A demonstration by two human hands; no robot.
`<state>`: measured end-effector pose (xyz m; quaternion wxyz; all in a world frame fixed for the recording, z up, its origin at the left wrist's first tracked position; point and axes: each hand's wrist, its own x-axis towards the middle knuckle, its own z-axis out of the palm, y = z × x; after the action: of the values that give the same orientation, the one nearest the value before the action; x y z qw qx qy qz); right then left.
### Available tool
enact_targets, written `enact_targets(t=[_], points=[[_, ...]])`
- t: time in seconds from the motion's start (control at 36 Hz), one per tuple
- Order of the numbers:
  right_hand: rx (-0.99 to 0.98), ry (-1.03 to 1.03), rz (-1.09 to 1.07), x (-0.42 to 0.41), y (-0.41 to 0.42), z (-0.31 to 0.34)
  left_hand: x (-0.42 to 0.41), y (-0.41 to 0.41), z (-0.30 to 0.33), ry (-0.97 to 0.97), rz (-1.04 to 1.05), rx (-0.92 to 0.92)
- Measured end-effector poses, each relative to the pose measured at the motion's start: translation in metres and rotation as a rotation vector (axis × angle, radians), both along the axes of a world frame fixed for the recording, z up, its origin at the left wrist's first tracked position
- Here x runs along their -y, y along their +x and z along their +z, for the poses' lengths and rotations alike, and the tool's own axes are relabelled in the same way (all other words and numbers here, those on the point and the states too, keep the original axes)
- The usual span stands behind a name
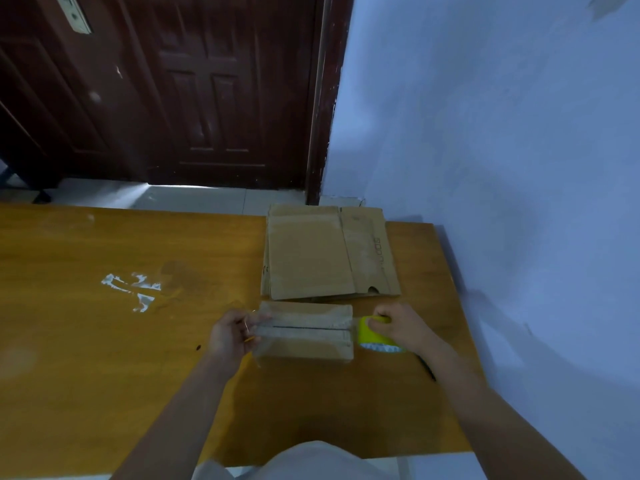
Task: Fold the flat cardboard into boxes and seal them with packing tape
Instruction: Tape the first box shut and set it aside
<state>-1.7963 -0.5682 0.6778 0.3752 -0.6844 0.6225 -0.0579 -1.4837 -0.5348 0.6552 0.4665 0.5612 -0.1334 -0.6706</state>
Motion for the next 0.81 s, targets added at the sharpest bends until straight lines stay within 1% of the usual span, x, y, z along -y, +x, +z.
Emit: enact_targets(t=[0.14,0.19,0.25,0.36,0.53,0.61,0.81], points=[[-0.156,-0.008,0.025,-0.001,0.008,-0.008,-0.003,0.003,-0.001,-0.033,-0.037,0.004],[-0.214,-0.028,0.049,-0.001,0.009,-0.007,-0.003,0.004,0.001,-0.055,-0.079,0.035],[-0.272,-0.053,0.08,-0.001,0.011,-0.006,-0.004,0.003,0.005,-0.062,-0.11,0.124],[-0.328,-0.069,0.097,-0.003,0.013,-0.007,0.0,0.006,0.016,-0.082,-0.092,0.327],[-0.382,-0.05,0.138,-0.002,0.017,-0.006,0.007,0.012,0.034,-0.178,-0.211,0.496],[-0.388,-0.042,0.131,-0.001,0.021,-0.006,0.011,0.012,0.042,-0.209,-0.231,0.522],[-0.412,-0.086,0.147,-0.003,0.018,-0.009,0.012,0.017,0.028,-0.106,-0.186,0.506]])
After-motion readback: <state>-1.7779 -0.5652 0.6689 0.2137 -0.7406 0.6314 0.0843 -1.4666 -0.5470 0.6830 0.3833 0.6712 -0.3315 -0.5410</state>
